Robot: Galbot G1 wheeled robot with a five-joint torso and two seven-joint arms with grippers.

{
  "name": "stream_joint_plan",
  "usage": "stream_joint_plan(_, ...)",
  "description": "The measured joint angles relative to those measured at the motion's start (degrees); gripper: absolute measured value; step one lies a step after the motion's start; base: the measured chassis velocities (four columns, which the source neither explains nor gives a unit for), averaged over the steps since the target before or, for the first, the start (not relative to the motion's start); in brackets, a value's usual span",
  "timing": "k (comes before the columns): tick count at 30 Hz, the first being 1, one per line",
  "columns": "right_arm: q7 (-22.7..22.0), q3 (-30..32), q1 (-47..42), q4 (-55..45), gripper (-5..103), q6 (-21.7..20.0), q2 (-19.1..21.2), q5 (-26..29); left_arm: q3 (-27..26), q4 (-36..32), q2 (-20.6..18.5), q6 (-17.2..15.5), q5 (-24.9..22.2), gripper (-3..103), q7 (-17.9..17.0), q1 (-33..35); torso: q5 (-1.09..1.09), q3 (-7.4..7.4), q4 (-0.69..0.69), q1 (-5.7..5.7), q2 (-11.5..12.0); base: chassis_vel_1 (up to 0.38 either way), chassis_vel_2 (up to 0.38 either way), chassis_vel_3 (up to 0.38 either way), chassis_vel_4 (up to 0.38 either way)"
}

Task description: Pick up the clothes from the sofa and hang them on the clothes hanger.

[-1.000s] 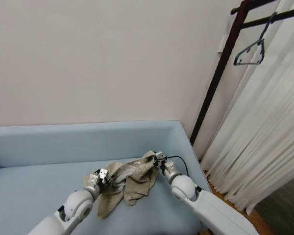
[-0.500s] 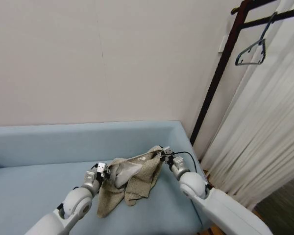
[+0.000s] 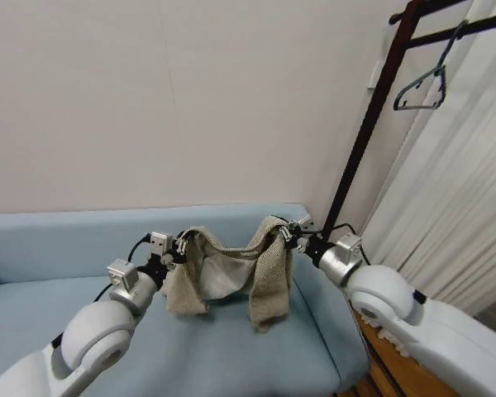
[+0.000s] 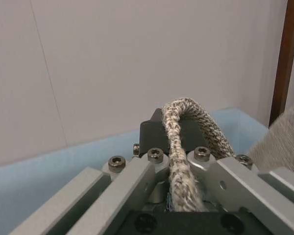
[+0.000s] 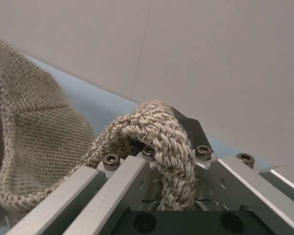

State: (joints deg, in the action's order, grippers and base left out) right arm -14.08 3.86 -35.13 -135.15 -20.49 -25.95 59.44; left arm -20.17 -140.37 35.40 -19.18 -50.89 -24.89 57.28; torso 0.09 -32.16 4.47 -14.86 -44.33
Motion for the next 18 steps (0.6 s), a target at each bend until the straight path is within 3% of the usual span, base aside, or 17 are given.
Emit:
stream_joint_plan(2,-1.0,-0.2,2.7,-2.2,1,-1.0,3.0,5.0,-2.2,-2.1,-1.3,-0.5,-1.4,2,-1.1,-0.7,-0.01,0.0,0.01,0.0,0.0,0.0,0.0,0.0,0.0)
stream_joint_plan(4,-1.7,-0.5,5.7,-4.2,1,-2.7,5.8,11.1,-4.4,-3.2,-3.0,-3.0,-4.1,2,-4.4,-1.2,0.02,0.0,-0.01,0.0,0.0,0.0,0.0,0.0,0.0)
stream_joint_plan(6,-1.9,-0.5,6.7,-4.7,1,-3.3,6.6,13.1,-5.0,-3.3,-3.5,-4.3,-5.4,2,-6.2,-1.4,0.01,0.0,-0.01,0.0,0.0,0.0,0.0,0.0,0.0)
stream_joint_plan(7,-2.5,-0.6,9.7,-6.1,1,-4.4,9.2,18.7,-7.3,-3.4,-5.1,-9.2,-11.1,2,-13.0,-1.8,-0.01,0.0,0.0,0.01,0.0,0.0,0.0,0.0,0.0)
stream_joint_plan(9,-3.0,-0.6,12.9,-7.0,1,-5.3,11.4,22.7,-9.8,-3.4,-6.7,-13.0,-18.4,2,-19.6,-2.4,-0.02,0.0,-0.03,0.0,0.0,0.0,0.0,0.0,0.0)
stream_joint_plan(10,-3.0,-0.6,12.9,-7.0,1,-5.3,11.4,22.7,-9.8,-3.4,-6.7,-13.0,-18.4,2,-19.6,-2.4,-0.02,0.0,-0.03,0.0,0.0,0.0,0.0,0.0,0.0)
stream_joint_plan(11,-3.5,-0.7,15.0,-7.6,1,-6.0,12.5,24.8,-11.2,-3.4,-7.7,-14.2,-20.8,2,-22.0,-2.9,-0.02,0.0,0.01,0.0,0.0,0.0,0.0,0.0,0.0)
stream_joint_plan(16,-4.2,-1.7,20.6,-8.4,1,-7.4,12.8,29.3,-16.3,-3.3,-10.7,-15.2,-22.2,2,-22.9,-3.4,0.01,0.0,-0.02,0.0,0.0,0.0,0.0,0.0,0.0)
stream_joint_plan(18,-4.9,-1.8,21.6,-8.5,1,-7.5,12.2,29.4,-16.7,-3.2,-11.6,-11.1,-22.7,2,-19.5,-4.1,-0.01,0.0,-0.02,0.0,0.0,0.0,0.0,0.0,0.0)
